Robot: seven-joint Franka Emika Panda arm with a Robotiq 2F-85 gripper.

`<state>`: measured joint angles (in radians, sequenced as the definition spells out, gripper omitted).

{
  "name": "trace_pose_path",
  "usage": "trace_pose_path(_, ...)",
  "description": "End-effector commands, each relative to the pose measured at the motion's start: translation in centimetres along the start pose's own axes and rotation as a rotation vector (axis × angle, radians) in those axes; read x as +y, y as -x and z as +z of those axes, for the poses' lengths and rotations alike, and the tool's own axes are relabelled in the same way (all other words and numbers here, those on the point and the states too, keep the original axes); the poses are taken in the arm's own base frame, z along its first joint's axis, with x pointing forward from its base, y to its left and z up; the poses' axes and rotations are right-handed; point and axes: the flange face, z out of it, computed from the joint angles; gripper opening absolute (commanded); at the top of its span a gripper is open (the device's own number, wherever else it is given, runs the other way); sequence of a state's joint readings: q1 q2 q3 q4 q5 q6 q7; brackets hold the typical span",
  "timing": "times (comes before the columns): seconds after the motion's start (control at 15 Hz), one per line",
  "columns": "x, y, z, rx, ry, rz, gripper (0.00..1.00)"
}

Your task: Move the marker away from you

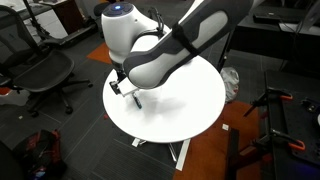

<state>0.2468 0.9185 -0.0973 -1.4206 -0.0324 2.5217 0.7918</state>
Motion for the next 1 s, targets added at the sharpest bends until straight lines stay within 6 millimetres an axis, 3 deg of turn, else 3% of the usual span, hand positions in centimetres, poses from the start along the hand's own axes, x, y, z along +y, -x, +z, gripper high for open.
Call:
trace_pose_path(0.0,-0.2,-0.6,-1.0,-0.038,0.002,0.013,0.99)
trace_pose_path(0.8,2.2,-0.4,-6.2,-0.102,0.001,-0.077,1.00)
trace_pose_path(0.87,2.4,-0.3,-6.4,-0.104,-0.005,-0.091,1.00)
trace_pose_path(0.93,1.4,-1.0,-4.8,-0.064,0.015,-0.068,1.00)
